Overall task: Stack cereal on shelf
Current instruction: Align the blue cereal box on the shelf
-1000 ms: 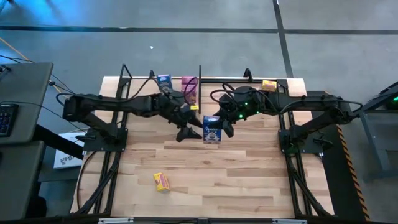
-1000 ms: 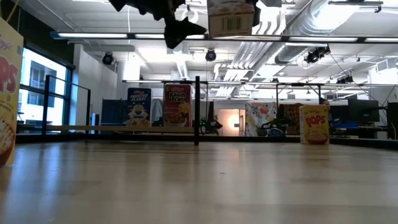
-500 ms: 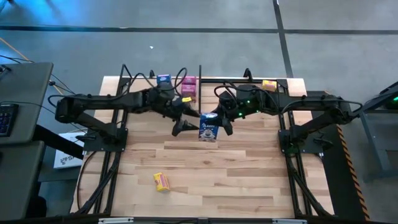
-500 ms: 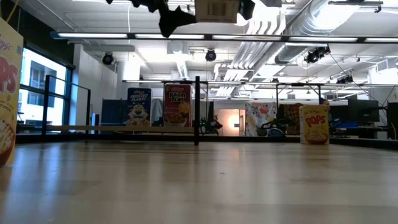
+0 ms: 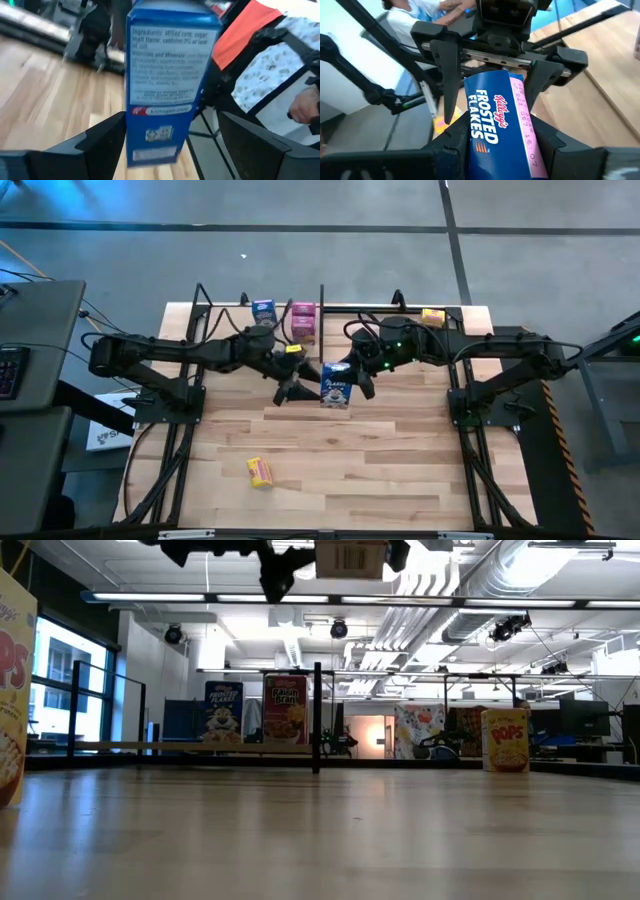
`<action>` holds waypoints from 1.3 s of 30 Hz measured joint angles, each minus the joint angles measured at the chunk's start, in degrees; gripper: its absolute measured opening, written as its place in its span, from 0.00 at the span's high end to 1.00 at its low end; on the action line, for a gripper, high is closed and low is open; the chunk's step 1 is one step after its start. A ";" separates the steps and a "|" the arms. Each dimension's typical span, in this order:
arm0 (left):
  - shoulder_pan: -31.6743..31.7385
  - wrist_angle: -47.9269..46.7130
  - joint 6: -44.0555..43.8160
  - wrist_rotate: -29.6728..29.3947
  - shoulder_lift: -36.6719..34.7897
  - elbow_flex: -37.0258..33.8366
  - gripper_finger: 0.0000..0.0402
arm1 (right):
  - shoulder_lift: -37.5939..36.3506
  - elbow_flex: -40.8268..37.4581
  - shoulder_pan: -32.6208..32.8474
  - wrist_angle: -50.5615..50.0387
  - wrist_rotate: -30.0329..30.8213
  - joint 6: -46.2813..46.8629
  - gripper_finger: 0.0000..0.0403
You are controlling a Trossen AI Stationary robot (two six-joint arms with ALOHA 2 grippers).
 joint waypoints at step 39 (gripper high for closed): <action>2.07 2.13 -0.60 -8.00 4.48 0.13 0.58 | -3.15 0.00 -3.64 -1.54 1.34 0.83 0.51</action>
